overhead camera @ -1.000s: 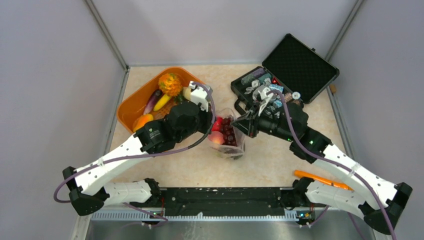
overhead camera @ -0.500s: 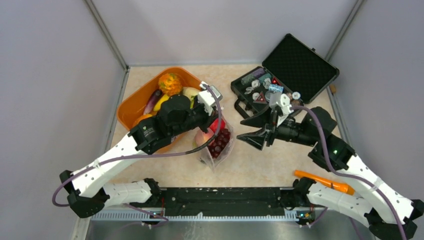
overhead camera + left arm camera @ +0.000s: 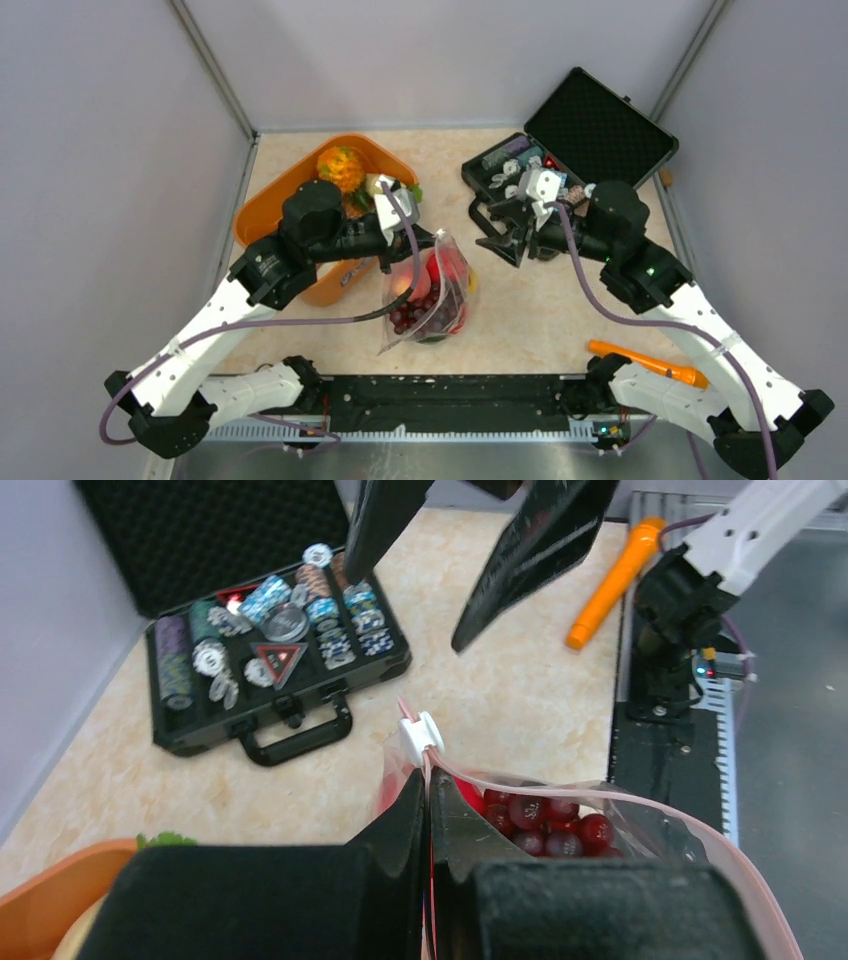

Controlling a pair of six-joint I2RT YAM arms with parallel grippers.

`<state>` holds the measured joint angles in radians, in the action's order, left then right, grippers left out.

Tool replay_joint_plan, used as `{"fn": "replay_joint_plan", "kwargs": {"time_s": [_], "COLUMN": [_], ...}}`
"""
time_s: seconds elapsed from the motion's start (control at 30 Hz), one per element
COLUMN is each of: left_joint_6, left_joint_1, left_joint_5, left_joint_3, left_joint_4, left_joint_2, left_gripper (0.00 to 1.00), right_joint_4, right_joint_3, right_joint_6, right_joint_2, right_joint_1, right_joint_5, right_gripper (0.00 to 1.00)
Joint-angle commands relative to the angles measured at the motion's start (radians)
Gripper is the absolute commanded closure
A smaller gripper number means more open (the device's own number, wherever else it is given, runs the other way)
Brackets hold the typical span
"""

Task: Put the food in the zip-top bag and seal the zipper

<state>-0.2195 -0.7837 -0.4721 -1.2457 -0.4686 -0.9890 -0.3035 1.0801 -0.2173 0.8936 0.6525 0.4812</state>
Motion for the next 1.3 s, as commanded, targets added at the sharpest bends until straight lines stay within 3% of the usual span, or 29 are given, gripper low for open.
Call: {"fn": "replay_joint_plan", "kwargs": {"time_s": [0.0, 0.13, 0.4, 0.57, 0.73, 1.0, 1.27], "left_joint_6": [-0.051, -0.089, -0.131, -0.144, -0.166, -0.150, -0.128], "left_joint_1": [0.033, 0.052, 0.055, 0.055, 0.055, 0.055, 0.054], "left_joint_5": [-0.269, -0.384, -0.588, -0.531, -0.487, -0.588, -0.627], "left_joint_3": [-0.105, -0.169, -0.265, -0.272, -0.266, -0.290, -0.297], "left_joint_4": [0.070, 0.011, -0.071, -0.114, -0.150, -0.122, -0.100], "left_joint_2": [-0.048, -0.117, -0.211, -0.206, -0.186, -0.208, -0.229], "left_gripper": [1.00, 1.00, 1.00, 1.00, 1.00, 1.00, 1.00], "right_joint_4": [0.003, -0.177, -0.139, -0.103, -0.180, -0.391, -0.395], "right_joint_3": [-0.002, 0.048, 0.045, 0.050, 0.098, 0.259, 0.220], "right_joint_6": [-0.212, -0.398, -0.367, -0.321, -0.334, -0.448, -0.476], "right_joint_2": [0.001, 0.037, 0.070, 0.042, 0.017, 0.206, 0.242], "right_joint_1": [-0.011, -0.011, -0.011, -0.011, -0.011, -0.011, -0.011], "right_joint_5": [0.292, 0.478, 0.532, 0.387, 0.338, 0.626, 0.640], "right_gripper": [0.36, 0.27, 0.26, 0.26, 0.26, 0.26, 0.27]}}
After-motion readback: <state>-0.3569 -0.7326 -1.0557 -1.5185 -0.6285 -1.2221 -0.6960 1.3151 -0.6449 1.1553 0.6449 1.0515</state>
